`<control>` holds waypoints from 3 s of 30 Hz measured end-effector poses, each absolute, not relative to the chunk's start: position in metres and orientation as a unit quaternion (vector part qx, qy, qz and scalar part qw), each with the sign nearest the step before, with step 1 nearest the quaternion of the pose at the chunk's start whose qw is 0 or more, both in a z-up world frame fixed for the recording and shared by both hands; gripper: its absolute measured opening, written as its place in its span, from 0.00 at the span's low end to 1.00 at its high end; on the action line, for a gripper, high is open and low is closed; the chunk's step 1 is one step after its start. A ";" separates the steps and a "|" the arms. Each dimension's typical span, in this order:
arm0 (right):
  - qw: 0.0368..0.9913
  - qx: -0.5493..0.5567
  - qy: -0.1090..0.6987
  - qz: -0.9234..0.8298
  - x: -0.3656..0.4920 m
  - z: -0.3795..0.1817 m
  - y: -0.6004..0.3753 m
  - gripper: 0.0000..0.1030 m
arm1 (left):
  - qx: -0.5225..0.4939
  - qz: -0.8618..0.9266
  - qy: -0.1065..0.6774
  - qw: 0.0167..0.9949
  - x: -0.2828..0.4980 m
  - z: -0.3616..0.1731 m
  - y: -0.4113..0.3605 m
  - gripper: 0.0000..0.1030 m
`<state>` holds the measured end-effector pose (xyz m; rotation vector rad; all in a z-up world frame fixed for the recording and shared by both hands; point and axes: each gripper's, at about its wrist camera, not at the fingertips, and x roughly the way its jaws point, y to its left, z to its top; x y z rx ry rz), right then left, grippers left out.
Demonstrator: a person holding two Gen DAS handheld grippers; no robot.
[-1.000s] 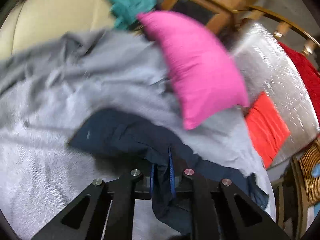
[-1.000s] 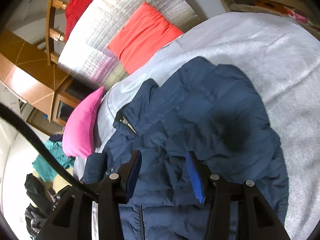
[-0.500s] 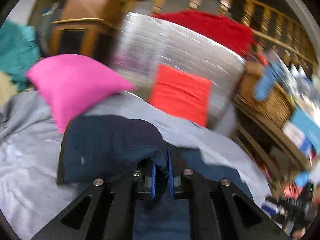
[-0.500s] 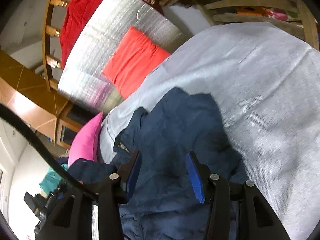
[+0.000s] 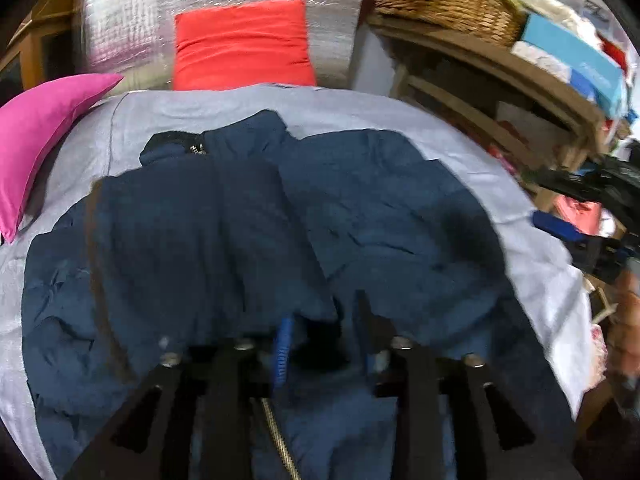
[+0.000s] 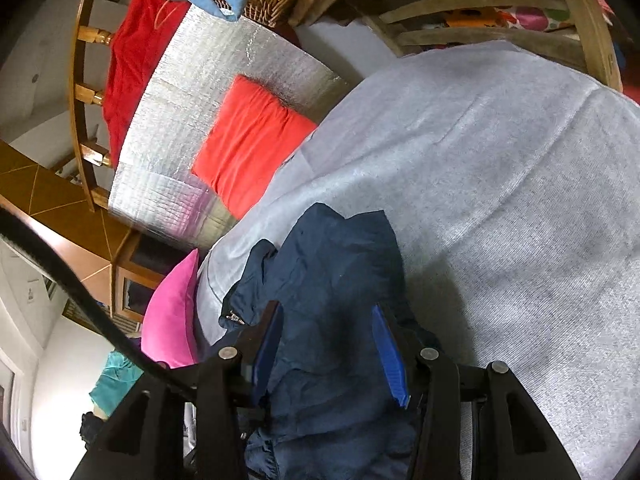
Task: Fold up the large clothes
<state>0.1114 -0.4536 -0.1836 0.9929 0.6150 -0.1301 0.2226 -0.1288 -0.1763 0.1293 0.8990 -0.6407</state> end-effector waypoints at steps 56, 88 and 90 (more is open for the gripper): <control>0.865 0.425 0.259 -0.071 0.093 -0.163 -0.477 0.76 | 0.096 -0.289 0.293 0.906 0.185 -0.096 -0.143 0.82; 0.855 0.285 0.428 -0.062 0.172 -0.215 -0.374 0.17 | -0.054 0.008 0.523 0.851 0.281 -0.224 0.103 0.82; 0.837 0.327 0.437 -0.049 0.172 -0.222 -0.388 0.20 | -0.055 0.011 0.521 0.852 0.281 -0.221 0.103 0.82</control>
